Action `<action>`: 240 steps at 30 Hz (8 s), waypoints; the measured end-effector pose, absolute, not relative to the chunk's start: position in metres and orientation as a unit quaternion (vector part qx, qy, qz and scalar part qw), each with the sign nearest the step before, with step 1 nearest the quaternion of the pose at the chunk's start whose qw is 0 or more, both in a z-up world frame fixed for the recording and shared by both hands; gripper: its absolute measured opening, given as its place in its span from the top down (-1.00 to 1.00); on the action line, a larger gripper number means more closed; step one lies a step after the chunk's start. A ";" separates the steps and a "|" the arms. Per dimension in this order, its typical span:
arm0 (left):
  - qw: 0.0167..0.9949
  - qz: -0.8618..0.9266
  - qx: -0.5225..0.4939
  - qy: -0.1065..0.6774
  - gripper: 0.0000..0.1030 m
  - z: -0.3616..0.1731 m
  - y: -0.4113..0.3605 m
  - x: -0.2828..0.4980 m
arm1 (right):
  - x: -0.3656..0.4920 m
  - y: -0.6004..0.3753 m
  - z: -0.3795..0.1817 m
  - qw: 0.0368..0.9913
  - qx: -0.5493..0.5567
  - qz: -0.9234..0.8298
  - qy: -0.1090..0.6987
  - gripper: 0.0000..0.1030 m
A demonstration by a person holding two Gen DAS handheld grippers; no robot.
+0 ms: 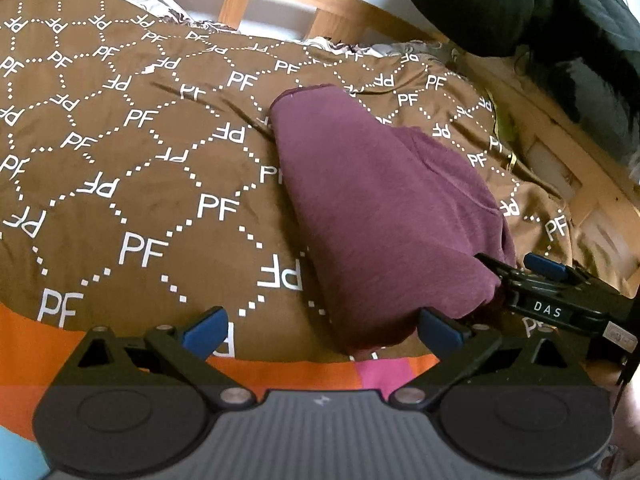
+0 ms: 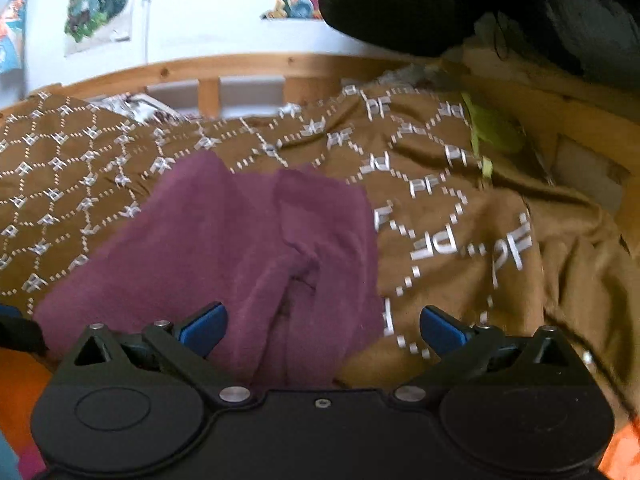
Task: Fold small clothes
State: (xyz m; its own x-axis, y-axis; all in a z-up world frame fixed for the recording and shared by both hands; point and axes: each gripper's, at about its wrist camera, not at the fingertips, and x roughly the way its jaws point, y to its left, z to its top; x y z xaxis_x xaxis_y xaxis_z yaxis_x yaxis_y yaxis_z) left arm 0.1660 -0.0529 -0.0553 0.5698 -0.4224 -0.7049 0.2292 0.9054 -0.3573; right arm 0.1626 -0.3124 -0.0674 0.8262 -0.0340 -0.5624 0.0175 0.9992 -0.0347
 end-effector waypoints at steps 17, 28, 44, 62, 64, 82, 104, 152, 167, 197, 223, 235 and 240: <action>0.870 -0.208 -0.142 0.424 -0.99 -0.054 -0.044 0.164 | 0.155 -0.311 -0.084 0.960 -0.019 -0.023 0.279 -0.99; 0.880 -0.194 -0.123 0.415 -0.99 -0.050 -0.053 0.168 | 0.150 -0.313 -0.088 0.964 -0.006 -0.023 0.266 -0.99; 0.860 -0.202 -0.146 0.446 -1.00 -0.068 -0.044 0.175 | 0.146 -0.313 -0.089 0.965 -0.003 -0.027 0.262 -0.99; 0.860 -0.200 -0.146 0.446 -1.00 -0.069 -0.043 0.176 | 0.174 -0.336 -0.043 0.955 0.152 0.054 0.251 -0.76; 0.860 -0.200 -0.147 0.446 -1.00 -0.069 -0.043 0.176 | 0.188 -0.339 -0.039 0.951 0.161 0.059 0.257 -0.52; 0.862 -0.200 -0.139 0.445 -1.00 -0.069 -0.045 0.174 | 0.244 -0.350 -0.031 0.952 0.095 -0.009 0.291 0.57; 0.864 -0.192 -0.102 0.454 -0.99 -0.066 -0.058 0.171 | 0.256 -0.350 -0.046 0.953 0.051 0.006 0.299 0.77; 0.814 -0.211 -0.237 0.487 -0.98 -0.077 -0.054 0.236 | 0.266 -0.339 -0.065 0.939 0.086 0.077 0.325 -0.76; 0.790 -0.255 -0.254 0.496 -0.25 -0.075 -0.056 0.244 | 0.272 -0.332 -0.064 0.935 0.085 0.063 0.338 -0.54; 0.918 -0.079 -0.102 0.374 0.24 0.017 0.062 0.186 | 0.274 -0.149 -0.015 0.957 0.024 0.207 0.201 0.58; 0.904 -0.024 -0.123 0.408 -0.45 0.009 0.066 0.158 | 0.239 -0.159 -0.025 0.950 0.042 0.164 0.264 -0.22; 0.935 0.005 -0.060 0.349 -0.99 0.055 0.068 0.109 | 0.172 -0.163 0.017 0.959 0.036 0.188 0.207 -0.99; 0.945 0.021 -0.025 0.327 -0.99 0.068 0.064 0.076 | 0.128 -0.164 0.032 0.967 0.009 0.179 0.179 -0.99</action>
